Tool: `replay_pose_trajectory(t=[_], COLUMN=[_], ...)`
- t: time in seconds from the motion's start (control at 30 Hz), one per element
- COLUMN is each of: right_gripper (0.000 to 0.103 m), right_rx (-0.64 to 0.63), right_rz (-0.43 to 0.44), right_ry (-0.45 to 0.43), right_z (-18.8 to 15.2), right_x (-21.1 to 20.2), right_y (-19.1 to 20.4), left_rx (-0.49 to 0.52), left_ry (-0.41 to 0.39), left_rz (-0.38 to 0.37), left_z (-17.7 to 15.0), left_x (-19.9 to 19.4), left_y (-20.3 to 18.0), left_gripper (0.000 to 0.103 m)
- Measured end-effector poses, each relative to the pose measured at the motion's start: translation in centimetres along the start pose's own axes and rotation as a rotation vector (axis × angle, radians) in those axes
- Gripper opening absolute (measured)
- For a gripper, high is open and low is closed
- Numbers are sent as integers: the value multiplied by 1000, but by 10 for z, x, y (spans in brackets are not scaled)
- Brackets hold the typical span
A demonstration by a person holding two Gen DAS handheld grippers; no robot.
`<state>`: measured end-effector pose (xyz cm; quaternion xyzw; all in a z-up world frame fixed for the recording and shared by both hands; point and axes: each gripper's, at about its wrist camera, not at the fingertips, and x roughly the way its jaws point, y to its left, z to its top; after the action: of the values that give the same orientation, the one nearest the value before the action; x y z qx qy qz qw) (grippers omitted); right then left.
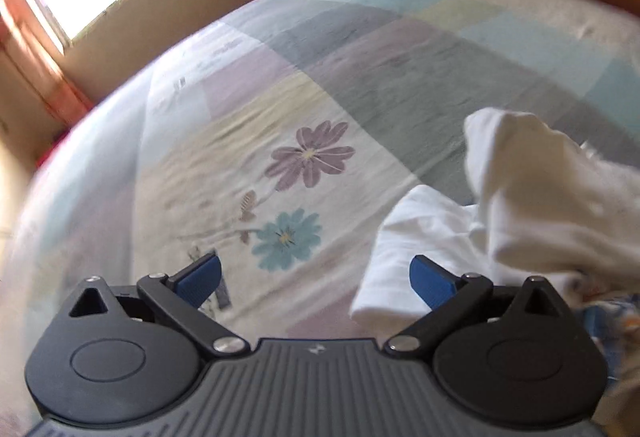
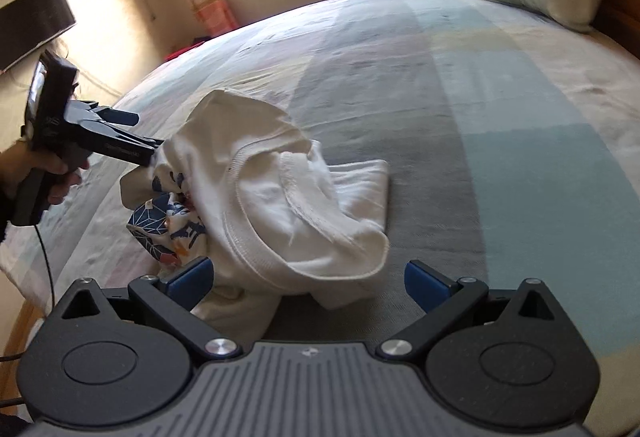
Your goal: Fold clothes
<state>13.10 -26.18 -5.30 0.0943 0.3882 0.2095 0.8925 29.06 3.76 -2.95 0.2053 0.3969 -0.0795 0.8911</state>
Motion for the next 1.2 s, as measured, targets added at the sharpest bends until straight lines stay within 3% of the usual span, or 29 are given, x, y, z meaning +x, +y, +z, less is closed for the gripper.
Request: replay_pose_trajectory(t=[0.13, 0.33, 0.43, 0.53, 0.6, 0.73, 1.0, 1.2], right_gripper=[103, 103, 103, 103, 103, 103, 103, 103], right_rx=[-24, -88, -134, -185, -212, -222, -264, -171], right_rz=[5, -32, -48, -77, -96, -131, -115, -149], right_ry=[18, 58, 53, 52, 66, 76, 24, -61], right_z=[1, -12, -12, -11, -10, 0, 45, 86], right_x=[23, 52, 43, 30, 28, 45, 73, 81], right_y=[2, 9, 15, 16, 14, 9, 6, -13], left_rx=[-26, 80, 128, 164, 170, 156, -18, -136], left_ry=[-25, -66, -75, -43, 8, 83, -12, -16], left_rz=[-128, -329, -434, -576, -632, -617, -520, -444], left_z=[-6, -3, -3, -6, -8, -10, 15, 30], left_x=[-31, -67, -79, -79, -69, -34, 6, 34], left_y=[1, -45, -68, -89, -100, -113, -84, -50], left_gripper=[100, 100, 100, 101, 101, 100, 100, 101])
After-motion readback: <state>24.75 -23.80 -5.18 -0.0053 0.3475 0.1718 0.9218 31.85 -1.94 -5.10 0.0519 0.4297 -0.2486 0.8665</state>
